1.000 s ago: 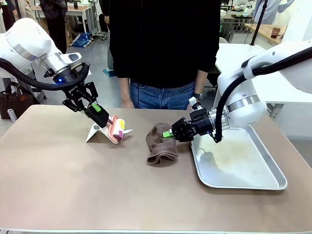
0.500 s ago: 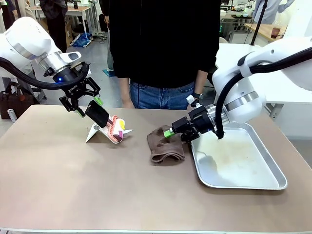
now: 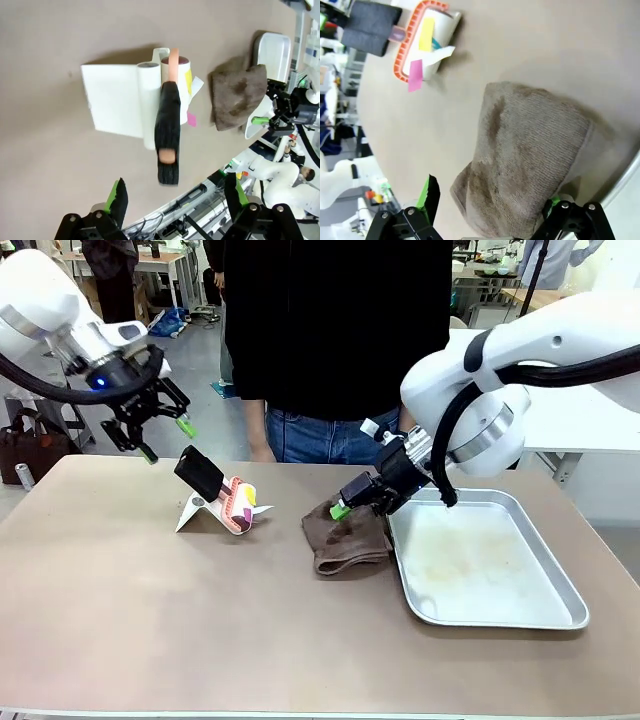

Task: Clean the surface of the table.
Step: Return the Lint Roller and towel to their original positions.

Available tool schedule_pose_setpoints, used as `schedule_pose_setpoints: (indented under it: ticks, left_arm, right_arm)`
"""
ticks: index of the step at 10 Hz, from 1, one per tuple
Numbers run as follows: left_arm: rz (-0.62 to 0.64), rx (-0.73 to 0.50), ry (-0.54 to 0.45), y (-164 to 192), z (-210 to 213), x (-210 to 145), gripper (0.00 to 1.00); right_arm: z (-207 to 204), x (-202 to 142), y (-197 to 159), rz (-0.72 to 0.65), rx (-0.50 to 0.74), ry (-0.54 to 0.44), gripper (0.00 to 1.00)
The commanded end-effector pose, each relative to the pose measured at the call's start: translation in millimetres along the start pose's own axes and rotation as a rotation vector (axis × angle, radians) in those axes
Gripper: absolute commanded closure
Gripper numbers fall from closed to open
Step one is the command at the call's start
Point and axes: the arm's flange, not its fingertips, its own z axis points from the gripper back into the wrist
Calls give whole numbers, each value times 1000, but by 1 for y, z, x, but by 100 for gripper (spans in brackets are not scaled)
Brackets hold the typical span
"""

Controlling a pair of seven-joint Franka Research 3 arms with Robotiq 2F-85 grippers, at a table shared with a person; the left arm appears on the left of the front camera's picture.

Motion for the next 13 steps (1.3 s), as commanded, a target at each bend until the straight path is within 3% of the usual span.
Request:
schedule_pose_setpoints:
  ticks: [1, 3, 6, 7, 8, 10, 13]
  left_arm:
    - [-30, 29, -36, 4, 31, -40, 0]
    - [-93, 9, -73, 10, 62, -82, 0]
    - [-150, -20, -103, 19, 78, -117, 0]
    - [-169, -32, -104, 2, 66, -123, 0]
    - [-189, -47, -90, -2, 63, -132, 0]
    - [-220, -108, -27, 28, 81, -159, 0]
    - [-282, -205, 54, 66, 87, -179, 0]
  right_arm:
    - [6, 7, 22, 8, -125, -27, 0]
    - [34, 4, 35, 17, -259, -120, 0]
    - [103, -19, 39, -18, -280, -377, 0]
    - [121, -38, 35, -58, -255, -426, 0]
    - [140, -60, 28, -99, -207, -436, 0]
    - [181, -113, 7, -242, -79, -427, 0]
    - [243, -195, -29, -433, 259, -379, 0]
